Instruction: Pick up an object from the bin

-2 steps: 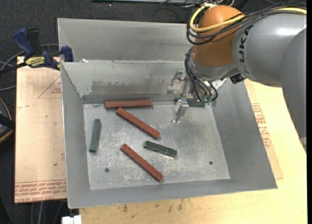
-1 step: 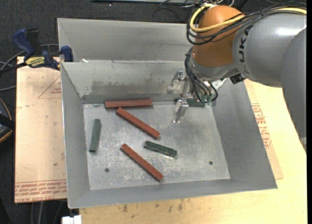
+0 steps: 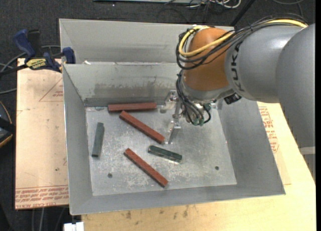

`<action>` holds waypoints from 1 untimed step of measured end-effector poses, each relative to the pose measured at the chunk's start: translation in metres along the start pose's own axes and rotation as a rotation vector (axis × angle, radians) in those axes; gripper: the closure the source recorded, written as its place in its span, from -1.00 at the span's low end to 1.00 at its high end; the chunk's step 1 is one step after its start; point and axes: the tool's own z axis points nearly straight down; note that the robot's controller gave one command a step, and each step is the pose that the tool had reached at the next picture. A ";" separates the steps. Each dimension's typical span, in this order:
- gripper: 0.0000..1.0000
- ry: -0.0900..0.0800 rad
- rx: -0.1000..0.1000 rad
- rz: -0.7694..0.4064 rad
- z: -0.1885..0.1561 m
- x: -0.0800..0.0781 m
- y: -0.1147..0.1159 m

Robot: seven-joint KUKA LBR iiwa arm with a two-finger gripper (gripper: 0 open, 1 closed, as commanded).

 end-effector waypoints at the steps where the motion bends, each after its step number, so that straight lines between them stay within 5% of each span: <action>1: -1.00 -0.003 -0.003 0.073 0.043 -0.017 0.011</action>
Offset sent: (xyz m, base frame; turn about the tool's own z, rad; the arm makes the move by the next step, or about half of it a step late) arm -0.0398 0.0307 -0.0560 0.0928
